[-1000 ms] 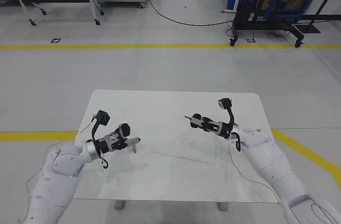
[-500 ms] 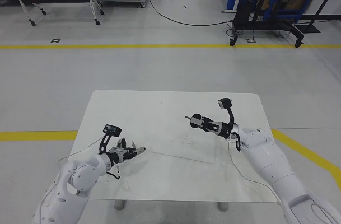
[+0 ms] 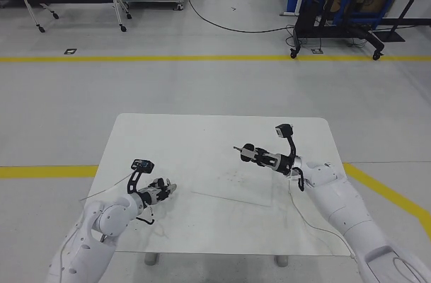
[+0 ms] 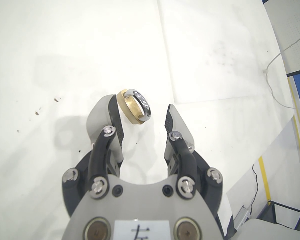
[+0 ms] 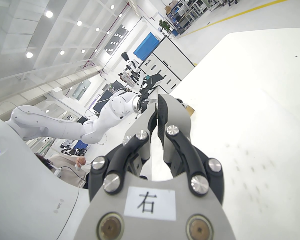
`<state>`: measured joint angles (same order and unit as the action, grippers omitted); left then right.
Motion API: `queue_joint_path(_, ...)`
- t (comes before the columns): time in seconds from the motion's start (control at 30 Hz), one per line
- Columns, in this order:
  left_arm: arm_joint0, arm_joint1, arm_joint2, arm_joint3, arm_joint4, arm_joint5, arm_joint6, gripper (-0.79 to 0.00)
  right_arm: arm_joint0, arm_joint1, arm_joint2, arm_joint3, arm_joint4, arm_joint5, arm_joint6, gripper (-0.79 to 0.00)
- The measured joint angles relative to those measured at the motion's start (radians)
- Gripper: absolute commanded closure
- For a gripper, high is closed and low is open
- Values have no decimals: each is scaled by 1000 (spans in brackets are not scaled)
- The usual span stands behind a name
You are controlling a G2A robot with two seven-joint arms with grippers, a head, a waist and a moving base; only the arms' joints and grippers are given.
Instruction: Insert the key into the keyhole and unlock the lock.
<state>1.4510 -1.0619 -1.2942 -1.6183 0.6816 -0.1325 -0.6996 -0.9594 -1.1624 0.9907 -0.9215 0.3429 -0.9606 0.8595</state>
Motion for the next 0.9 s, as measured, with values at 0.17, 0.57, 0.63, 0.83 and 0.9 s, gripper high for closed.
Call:
queue_joint_path(0.17, -6, -2, 7, 2, 11, 17, 9, -305, 0, 0, 0, 0, 0, 0, 0, 0)
queue_joint_path(0.57, -44, -7, 35, 29, 33, 29, 0, 0, 0, 0, 0, 0, 0, 0, 0, 0)
queue_joint_path(0.63, -47, -7, 33, 32, 36, 34, -1, 0, 0, 0, 0, 0, 0, 0, 0, 0)
queue_joint_path(0.83, -37, -4, 14, 24, 52, 42, 22, 0, 0, 0, 0, 0, 0, 0, 0, 0)
queue_joint_path(0.9, -38, -4, 12, 25, 47, 30, 35, 0, 0, 0, 0, 0, 0, 0, 0, 0)
